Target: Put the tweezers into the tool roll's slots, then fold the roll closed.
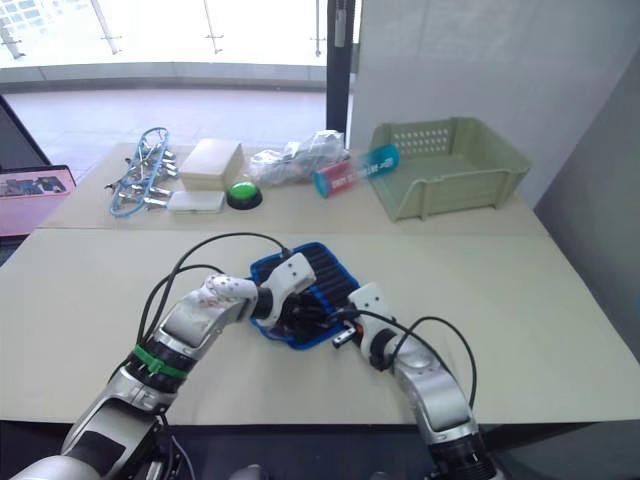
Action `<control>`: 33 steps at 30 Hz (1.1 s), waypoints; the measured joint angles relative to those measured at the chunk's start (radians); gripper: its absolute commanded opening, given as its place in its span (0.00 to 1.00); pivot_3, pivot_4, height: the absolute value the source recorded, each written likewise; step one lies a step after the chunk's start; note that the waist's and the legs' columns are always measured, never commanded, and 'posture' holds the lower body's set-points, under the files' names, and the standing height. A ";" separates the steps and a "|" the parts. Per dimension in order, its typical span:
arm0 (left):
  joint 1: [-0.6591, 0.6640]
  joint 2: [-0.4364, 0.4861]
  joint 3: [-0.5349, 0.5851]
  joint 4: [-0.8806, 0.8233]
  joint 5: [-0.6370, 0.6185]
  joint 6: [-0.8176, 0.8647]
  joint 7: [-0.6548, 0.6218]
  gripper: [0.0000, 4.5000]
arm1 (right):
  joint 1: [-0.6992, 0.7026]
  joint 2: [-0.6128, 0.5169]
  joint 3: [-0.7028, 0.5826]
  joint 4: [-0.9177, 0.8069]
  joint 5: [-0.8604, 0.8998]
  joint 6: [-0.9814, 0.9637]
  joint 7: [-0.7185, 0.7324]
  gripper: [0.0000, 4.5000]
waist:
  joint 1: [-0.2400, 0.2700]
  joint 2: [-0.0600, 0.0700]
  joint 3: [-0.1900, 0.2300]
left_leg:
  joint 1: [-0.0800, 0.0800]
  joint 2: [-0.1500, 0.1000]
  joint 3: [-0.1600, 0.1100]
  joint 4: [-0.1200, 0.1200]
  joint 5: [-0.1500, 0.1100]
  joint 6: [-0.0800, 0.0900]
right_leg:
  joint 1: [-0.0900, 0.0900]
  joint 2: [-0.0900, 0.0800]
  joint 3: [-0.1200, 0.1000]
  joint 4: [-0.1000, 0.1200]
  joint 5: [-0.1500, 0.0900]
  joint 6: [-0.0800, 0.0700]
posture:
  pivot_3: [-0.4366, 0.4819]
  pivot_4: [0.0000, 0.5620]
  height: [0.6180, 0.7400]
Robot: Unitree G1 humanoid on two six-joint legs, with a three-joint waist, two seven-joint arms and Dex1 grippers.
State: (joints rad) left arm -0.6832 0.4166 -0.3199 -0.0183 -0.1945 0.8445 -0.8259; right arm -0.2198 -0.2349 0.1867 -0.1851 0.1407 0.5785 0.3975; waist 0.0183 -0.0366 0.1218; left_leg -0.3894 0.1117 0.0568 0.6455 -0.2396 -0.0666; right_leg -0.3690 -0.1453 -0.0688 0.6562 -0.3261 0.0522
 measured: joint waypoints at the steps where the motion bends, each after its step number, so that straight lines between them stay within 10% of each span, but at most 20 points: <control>1: 0.009 0.021 0.032 -0.046 -0.022 0.018 -0.004 0.73 | -0.003 0.001 0.002 0.001 0.000 0.000 0.002 0.00 | -0.003 0.000 0.000 | 0.000 0.000 0.000 0.000 0.000 0.000 | 0.000 0.000 0.000 0.000 0.000 0.000 | 0.48 0.27 0.81; 5: 0.071 0.106 0.168 -0.194 -0.111 0.076 -0.021 0.99 | -0.010 0.002 0.001 0.006 0.001 0.000 0.009 0.00 | -0.008 0.001 0.000 | 0.000 0.000 0.000 -0.001 0.000 0.000 | 0.000 0.000 0.000 0.000 0.000 0.000 | 0.48 0.27 0.81; 19: 0.740 0.257 0.746 -0.297 -0.337 -0.292 -0.249 0.99 | 0.004 -0.011 -0.006 -0.051 0.024 0.000 0.045 0.00 | -0.009 0.003 0.007 | -0.001 0.000 0.000 -0.002 -0.003 0.006 | -0.002 0.000 0.000 -0.001 0.000 0.000 | 0.48 0.27 0.81; 33: 0.910 0.259 0.841 -0.345 -0.420 -0.391 -0.263 1.00 | -0.170 0.000 0.261 -0.247 0.031 -0.016 0.166 0.99 | -0.024 0.007 0.011 | -0.003 0.001 0.000 -0.002 -0.003 0.006 | -0.005 0.000 0.000 0.001 0.000 -0.001 | 0.48 0.27 0.81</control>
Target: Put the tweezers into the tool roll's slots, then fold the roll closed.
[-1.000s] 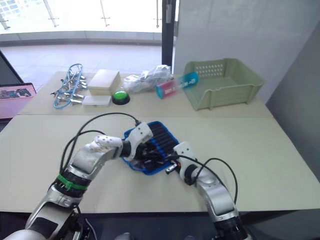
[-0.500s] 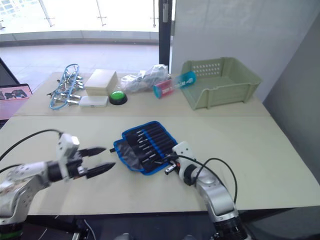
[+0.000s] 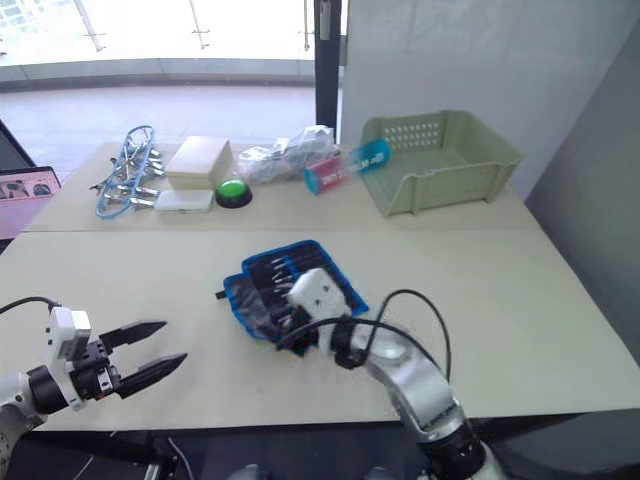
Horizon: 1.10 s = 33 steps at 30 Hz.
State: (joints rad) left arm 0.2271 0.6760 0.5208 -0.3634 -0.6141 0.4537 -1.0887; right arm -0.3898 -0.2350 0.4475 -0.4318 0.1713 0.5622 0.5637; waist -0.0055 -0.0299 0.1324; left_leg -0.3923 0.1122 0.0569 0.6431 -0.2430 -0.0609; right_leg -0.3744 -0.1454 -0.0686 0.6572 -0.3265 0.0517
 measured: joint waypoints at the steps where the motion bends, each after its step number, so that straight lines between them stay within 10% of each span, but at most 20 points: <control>1: 0.003 0.001 0.001 -0.013 -0.005 0.000 0.003 1.00 | -0.016 0.003 0.045 0.019 -0.042 -0.017 -0.005 0.99 | -0.002 0.000 0.000 | 0.000 0.000 0.000 0.000 0.000 0.000 | 0.000 0.000 0.000 0.000 0.000 0.000 | 0.48 0.27 0.81; 12: 0.020 0.010 0.007 -0.042 -0.034 -0.028 0.012 1.00 | -0.016 0.056 0.242 0.248 -0.408 -0.119 -0.213 0.99 | -0.012 -0.002 -0.001 | -0.010 0.000 0.001 0.002 0.006 -0.010 | -0.013 0.000 0.000 0.006 0.000 0.000 | 0.48 0.27 0.81; 25: 0.024 0.026 0.005 -0.037 -0.036 -0.032 0.040 1.00 | -0.014 0.077 0.202 0.307 -0.424 -0.245 -0.196 0.04 | -0.010 -0.002 -0.001 | -0.010 0.000 0.001 0.002 0.004 -0.006 | -0.013 0.000 0.000 0.006 0.000 0.000 | 0.48 0.27 0.81; 33: 0.035 0.022 -0.036 -0.002 0.008 -0.074 0.060 1.00 | 0.034 -0.070 0.125 0.307 -0.299 -0.526 -0.001 0.00 | -0.009 -0.002 -0.001 | -0.010 0.000 0.001 0.002 0.004 -0.005 | -0.013 0.000 0.000 0.006 0.000 0.000 | 0.48 0.27 0.81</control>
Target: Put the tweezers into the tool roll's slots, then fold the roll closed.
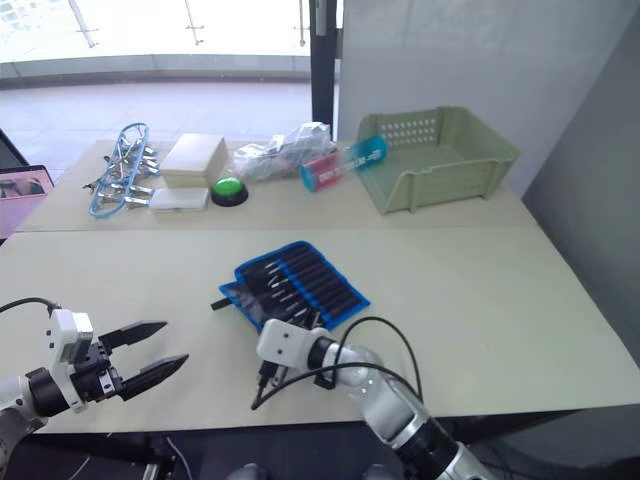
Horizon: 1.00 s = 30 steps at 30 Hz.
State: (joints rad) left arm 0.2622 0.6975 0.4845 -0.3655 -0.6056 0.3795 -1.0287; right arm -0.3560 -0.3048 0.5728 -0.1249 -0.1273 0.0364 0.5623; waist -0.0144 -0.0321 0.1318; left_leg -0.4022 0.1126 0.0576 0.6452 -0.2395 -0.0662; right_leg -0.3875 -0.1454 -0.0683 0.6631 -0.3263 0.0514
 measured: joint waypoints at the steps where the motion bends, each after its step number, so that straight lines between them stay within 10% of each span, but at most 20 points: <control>1: -0.004 0.000 -0.004 0.010 0.014 -0.015 0.003 1.00 | 0.000 -0.033 -0.016 0.001 0.033 -0.040 0.046 0.00 | 0.000 0.000 0.000 | 0.000 0.000 0.000 0.000 0.000 0.000 | 0.000 0.000 0.000 0.000 0.000 0.000 | 0.48 0.27 0.81; 12: -0.221 0.082 -0.215 0.313 0.214 -0.464 -0.242 1.00 | -0.065 -0.195 -0.185 0.162 0.322 -0.215 0.499 0.00 | 0.004 0.000 0.001 | 0.001 0.000 0.001 0.001 0.003 -0.004 | 0.001 0.000 0.000 0.000 0.000 0.000 | 0.48 0.27 0.81; 27: -0.757 -0.012 -0.480 0.867 0.291 -0.627 -0.490 1.00 | -0.071 -0.152 -0.209 0.199 0.317 -0.211 0.520 0.00 | 0.016 0.000 0.001 | 0.000 0.000 0.002 0.004 0.003 -0.004 | 0.001 0.000 -0.001 0.004 0.000 0.000 | 0.48 0.27 0.81; 30: -0.793 -0.033 -0.488 0.925 0.294 -0.645 -0.505 0.82 | -0.069 -0.151 -0.210 0.190 0.308 -0.208 0.515 0.00 | 0.015 0.000 0.001 | 0.000 0.000 0.002 0.005 0.003 -0.004 | 0.001 0.000 -0.001 0.004 0.000 0.000 | 0.48 0.27 0.81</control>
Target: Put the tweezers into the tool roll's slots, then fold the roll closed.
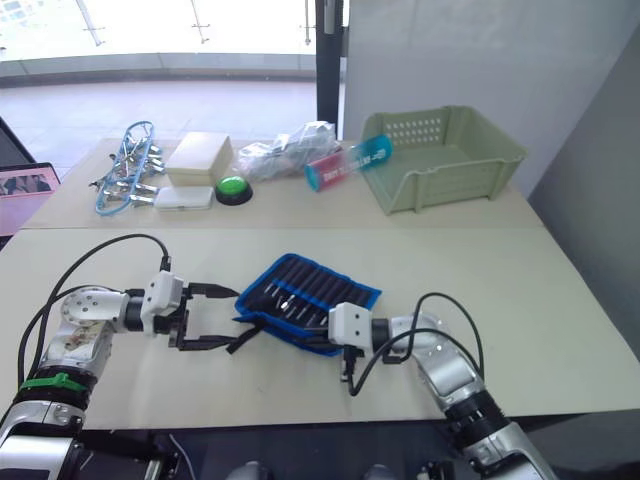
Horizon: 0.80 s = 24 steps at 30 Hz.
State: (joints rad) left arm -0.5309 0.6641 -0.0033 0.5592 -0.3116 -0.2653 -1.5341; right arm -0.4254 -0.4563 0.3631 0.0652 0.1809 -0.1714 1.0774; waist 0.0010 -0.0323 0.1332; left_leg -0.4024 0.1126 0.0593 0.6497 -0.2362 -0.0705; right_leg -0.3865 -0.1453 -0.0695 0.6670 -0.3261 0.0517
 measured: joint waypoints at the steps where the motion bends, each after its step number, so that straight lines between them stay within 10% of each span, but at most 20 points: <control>1: -0.009 -0.009 -0.001 0.017 0.000 0.000 -0.006 0.75 | 0.001 0.000 0.000 -0.005 -0.001 0.003 -0.001 0.00 | 0.000 0.000 0.000 | 0.000 0.000 0.000 0.000 0.000 0.000 | 0.000 0.000 0.000 0.000 0.000 0.000 | 0.48 0.27 0.81; 11: -0.048 -0.042 -0.028 0.068 0.028 -0.060 -0.038 0.01 | 0.009 0.000 -0.001 -0.017 -0.004 0.024 -0.011 0.00 | -0.002 0.000 0.000 | 0.000 0.000 0.000 0.000 0.000 0.000 | 0.000 0.000 0.000 0.001 0.000 0.000 | 0.48 0.27 0.81; 24: 0.122 0.070 -0.039 -0.244 0.001 0.107 -0.034 0.01 | -0.057 0.003 0.024 0.054 -0.197 -0.178 -0.057 0.00 | -0.018 0.001 0.000 | 0.000 0.000 0.000 0.000 0.000 0.000 | 0.000 0.000 0.001 0.005 0.000 0.000 | 0.48 0.27 0.81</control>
State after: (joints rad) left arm -0.4089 0.7345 -0.0427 0.3155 -0.3102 -0.1582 -1.5682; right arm -0.4827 -0.4537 0.3871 0.1196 -0.0158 -0.3491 1.0202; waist -0.0166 -0.0316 0.1337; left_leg -0.4022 0.1129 0.0590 0.6499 -0.2362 -0.0705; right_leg -0.3868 -0.1454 -0.0690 0.6716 -0.3261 0.0518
